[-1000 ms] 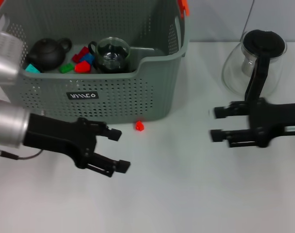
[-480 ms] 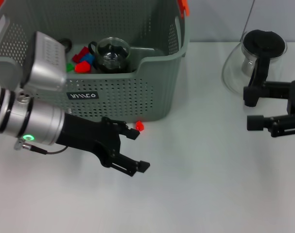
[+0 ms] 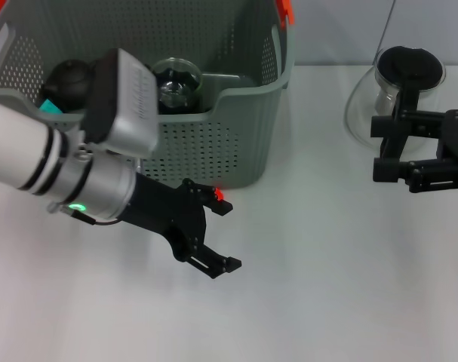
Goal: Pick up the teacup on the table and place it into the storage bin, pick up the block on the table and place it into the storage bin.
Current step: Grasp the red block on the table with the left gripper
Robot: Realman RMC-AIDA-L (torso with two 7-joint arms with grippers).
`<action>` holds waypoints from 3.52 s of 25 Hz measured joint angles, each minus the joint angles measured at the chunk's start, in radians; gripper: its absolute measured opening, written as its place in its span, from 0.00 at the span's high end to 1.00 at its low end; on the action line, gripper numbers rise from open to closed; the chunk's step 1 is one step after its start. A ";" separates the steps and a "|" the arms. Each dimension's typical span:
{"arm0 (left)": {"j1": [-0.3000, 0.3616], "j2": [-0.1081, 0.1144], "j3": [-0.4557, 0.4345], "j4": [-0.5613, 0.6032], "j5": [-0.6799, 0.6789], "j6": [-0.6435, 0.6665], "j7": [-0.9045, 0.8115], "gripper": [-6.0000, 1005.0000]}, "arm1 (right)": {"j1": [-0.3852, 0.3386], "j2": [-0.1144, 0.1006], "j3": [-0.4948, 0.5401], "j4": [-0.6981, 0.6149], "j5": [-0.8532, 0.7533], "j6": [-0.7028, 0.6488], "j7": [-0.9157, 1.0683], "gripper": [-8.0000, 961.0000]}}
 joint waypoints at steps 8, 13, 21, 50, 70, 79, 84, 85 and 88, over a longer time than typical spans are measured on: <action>-0.006 -0.003 0.183 0.019 0.073 -0.145 -0.106 0.05 | -0.007 0.017 0.042 0.001 0.004 -0.006 0.001 0.02; -0.015 -0.003 0.251 0.047 0.106 -0.173 -0.199 0.05 | -0.007 0.027 0.060 -0.001 0.007 -0.006 0.001 0.02; -0.028 -0.005 0.345 0.083 0.146 -0.187 -0.340 0.05 | 0.000 0.037 0.076 -0.001 0.007 0.001 0.002 0.02; -0.066 -0.005 0.461 0.057 0.244 -0.355 -0.542 0.06 | -0.004 0.036 0.096 -0.002 0.008 -0.001 0.002 0.02; -0.077 -0.006 0.498 0.037 0.267 -0.403 -0.609 0.06 | -0.006 0.038 0.096 -0.002 0.008 -0.004 0.001 0.02; -0.077 -0.006 0.529 0.031 0.277 -0.426 -0.629 0.06 | -0.008 0.038 0.096 -0.002 0.008 -0.002 0.001 0.02; -0.077 -0.006 0.546 0.025 0.294 -0.444 -0.648 0.06 | -0.008 0.038 0.096 -0.002 0.008 0.000 -0.001 0.02; -0.077 -0.006 0.551 0.024 0.297 -0.447 -0.651 0.06 | -0.008 0.038 0.096 -0.002 0.008 0.000 -0.001 0.02; -0.077 -0.006 0.556 0.022 0.299 -0.450 -0.653 0.06 | -0.008 0.038 0.096 -0.002 0.008 0.000 -0.001 0.02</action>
